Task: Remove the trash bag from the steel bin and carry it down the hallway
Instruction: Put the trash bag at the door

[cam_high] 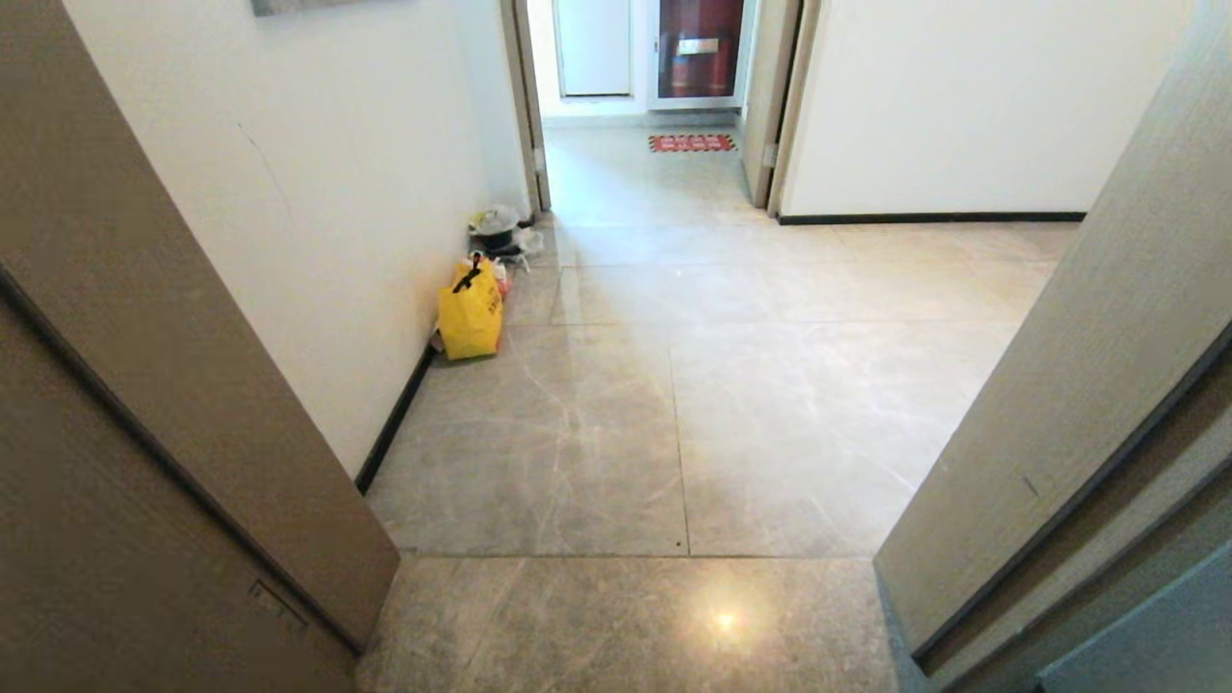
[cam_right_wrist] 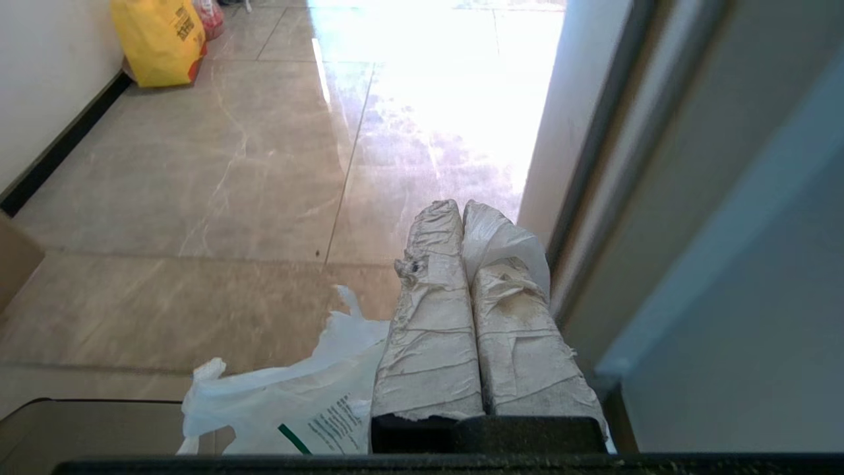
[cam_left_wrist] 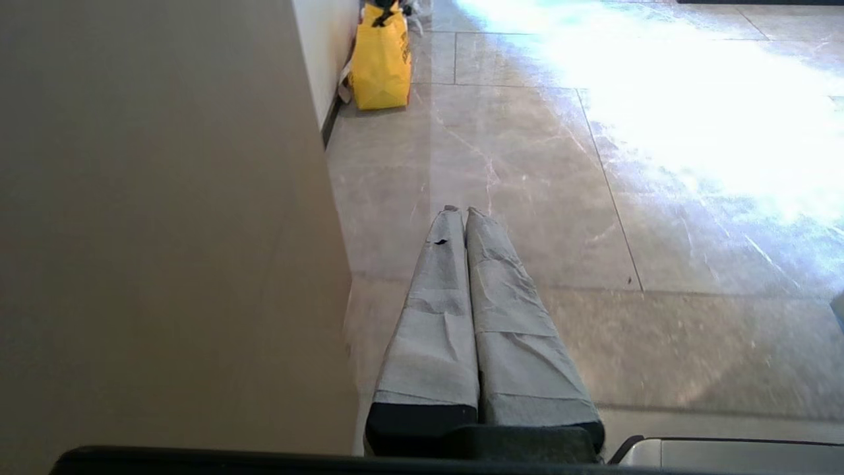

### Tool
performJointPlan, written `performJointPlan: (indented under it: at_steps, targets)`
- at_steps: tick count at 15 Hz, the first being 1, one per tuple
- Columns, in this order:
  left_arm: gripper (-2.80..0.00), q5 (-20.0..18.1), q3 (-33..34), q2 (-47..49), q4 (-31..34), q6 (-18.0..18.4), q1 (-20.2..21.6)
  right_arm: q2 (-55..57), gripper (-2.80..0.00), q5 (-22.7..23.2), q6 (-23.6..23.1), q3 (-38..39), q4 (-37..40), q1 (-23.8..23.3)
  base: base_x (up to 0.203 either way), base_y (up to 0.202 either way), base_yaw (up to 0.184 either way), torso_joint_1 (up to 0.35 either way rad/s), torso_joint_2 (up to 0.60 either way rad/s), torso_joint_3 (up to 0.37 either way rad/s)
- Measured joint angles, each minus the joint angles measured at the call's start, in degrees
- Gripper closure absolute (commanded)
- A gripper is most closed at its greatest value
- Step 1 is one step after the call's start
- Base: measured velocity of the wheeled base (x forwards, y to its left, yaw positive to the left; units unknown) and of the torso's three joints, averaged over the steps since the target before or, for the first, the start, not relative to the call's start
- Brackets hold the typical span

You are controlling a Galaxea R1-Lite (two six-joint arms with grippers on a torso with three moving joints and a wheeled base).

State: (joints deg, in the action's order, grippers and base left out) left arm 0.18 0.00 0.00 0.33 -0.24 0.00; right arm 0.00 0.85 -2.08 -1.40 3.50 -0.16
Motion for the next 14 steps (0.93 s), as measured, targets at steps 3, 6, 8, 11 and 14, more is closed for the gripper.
performJointPlan:
  at_steps: [3, 6, 8, 11, 14]
  targets:
    - [0.0, 0.02, 0.0, 0.0, 0.02, 0.0, 0.0, 0.0, 0.0, -0.01, 0.0, 0.0, 0.0, 0.0, 0.191, 0.0, -0.001, 0.001, 0.0, 0.001]
    - [0.0, 0.03, 0.0, 0.0, 0.02, 0.02, 0.0, 0.0, 0.0, 0.0, -0.01, 0.0, 0.0, 0.0, 0.191, 0.0, 0.001, 0.0, 0.0, 0.004]
    - [0.0, 0.02, 0.0, 0.0, 0.02, 0.0, -0.02, 0.0, 0.0, 0.0, 0.0, 0.0, 0.0, 0.0, 0.193, 0.0, 0.001, 0.001, 0.0, 0.005]
    - [0.0, 0.04, 0.0, 0.0, 0.02, 0.0, 0.0, 0.0, 0.0, 0.0, 0.0, 0.0, 0.0, 0.0, 0.195, 0.0, 0.001, 0.002, 0.0, 0.0]
    - [0.0, 0.08, 0.0, 0.0, -0.03, 0.03, 0.0, 0.0, 0.0, -0.01, 0.02, 0.0, -0.02, 0.0, 0.185, 0.0, -0.001, -0.002, 0.01, 0.003]
